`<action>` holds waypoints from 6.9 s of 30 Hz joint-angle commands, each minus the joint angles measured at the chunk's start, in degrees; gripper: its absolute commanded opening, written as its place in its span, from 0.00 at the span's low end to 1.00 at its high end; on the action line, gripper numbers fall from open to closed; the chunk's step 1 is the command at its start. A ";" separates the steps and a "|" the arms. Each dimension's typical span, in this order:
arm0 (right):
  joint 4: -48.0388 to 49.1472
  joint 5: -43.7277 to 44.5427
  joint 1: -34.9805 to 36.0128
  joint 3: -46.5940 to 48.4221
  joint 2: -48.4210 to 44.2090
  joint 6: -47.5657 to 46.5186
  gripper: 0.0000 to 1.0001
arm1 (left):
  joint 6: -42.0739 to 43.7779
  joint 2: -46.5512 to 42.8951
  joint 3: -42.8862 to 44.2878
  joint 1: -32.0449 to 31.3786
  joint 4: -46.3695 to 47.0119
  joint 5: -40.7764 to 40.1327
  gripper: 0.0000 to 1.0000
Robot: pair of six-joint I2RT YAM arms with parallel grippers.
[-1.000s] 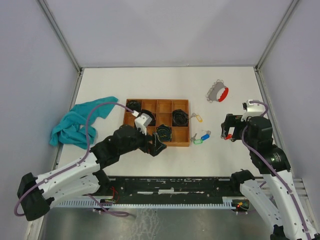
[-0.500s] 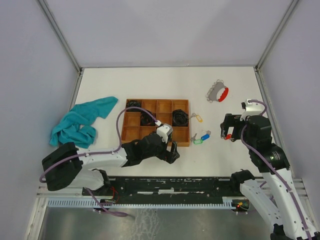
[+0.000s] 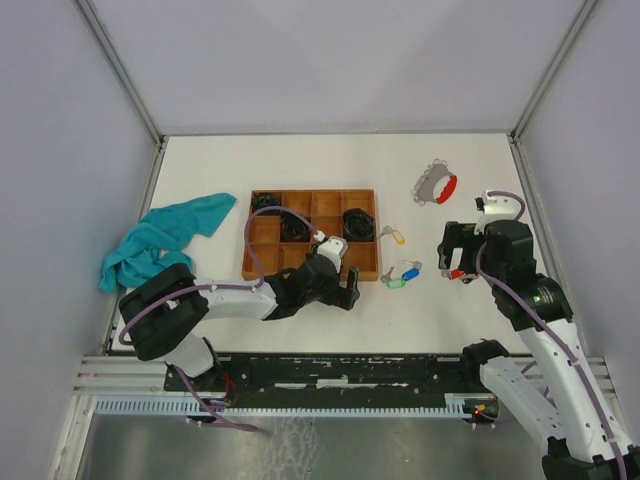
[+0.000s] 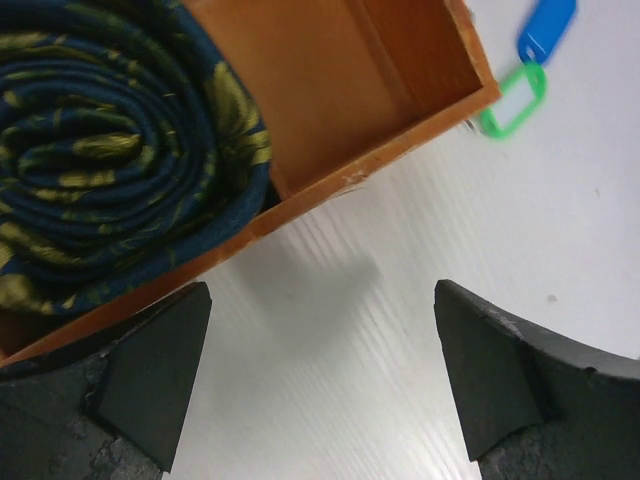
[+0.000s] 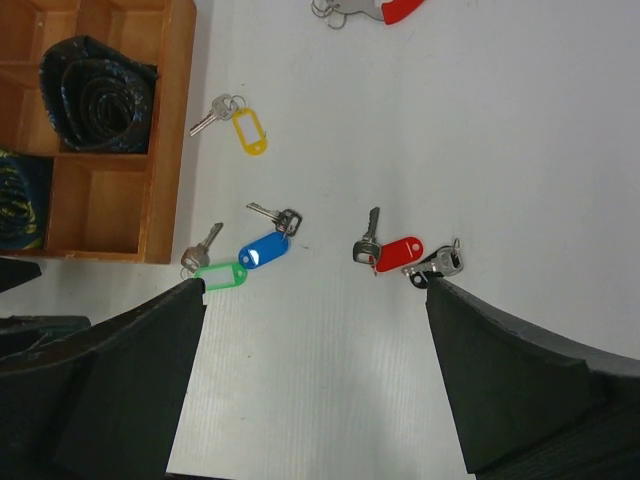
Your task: Put the keys on the keyring
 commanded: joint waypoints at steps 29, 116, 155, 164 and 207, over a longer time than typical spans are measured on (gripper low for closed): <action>19.55 3.21 -1.88 10.48 42.82 6.51 1.00 | 3.29 25.42 28.52 29.44 6.74 9.50 0.99; 18.94 -10.05 6.56 21.71 53.83 7.72 0.33 | -0.02 -35.99 3.10 29.85 -21.01 9.50 0.99; 11.76 1.84 39.98 15.60 55.48 1.55 0.67 | -11.07 -27.63 -13.51 31.67 -5.75 13.89 0.99; 13.81 -0.41 38.00 16.52 62.12 3.93 0.62 | -9.60 -23.91 -12.49 31.67 -5.28 15.99 0.98; 13.41 -2.37 36.08 14.45 57.40 -6.51 0.32 | -5.98 -13.98 -3.30 33.63 -6.22 22.83 0.94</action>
